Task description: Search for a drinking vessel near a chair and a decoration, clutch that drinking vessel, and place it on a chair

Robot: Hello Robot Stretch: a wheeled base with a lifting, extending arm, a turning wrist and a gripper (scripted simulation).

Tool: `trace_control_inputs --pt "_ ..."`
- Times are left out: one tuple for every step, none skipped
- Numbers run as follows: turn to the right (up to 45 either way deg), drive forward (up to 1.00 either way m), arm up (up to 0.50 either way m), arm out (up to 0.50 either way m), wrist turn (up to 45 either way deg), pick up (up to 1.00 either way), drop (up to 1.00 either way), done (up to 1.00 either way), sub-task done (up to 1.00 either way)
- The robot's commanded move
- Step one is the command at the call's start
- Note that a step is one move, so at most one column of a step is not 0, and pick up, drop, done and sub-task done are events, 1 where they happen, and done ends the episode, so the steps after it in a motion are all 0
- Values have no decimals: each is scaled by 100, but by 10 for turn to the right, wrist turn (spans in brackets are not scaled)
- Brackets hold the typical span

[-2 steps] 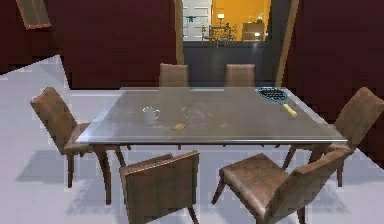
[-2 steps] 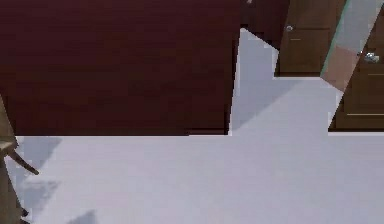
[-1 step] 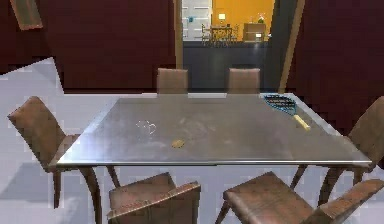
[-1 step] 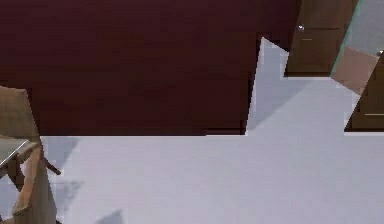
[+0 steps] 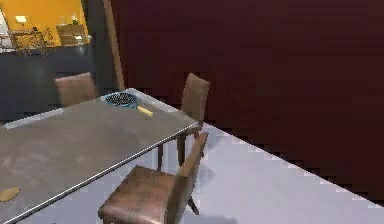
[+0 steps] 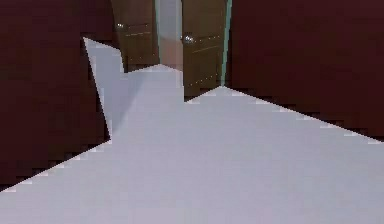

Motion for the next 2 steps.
trace_control_inputs --pt "450 0 0 0 0 0 0 0 0" --pt "450 0 0 0 0 0 0 0 0"
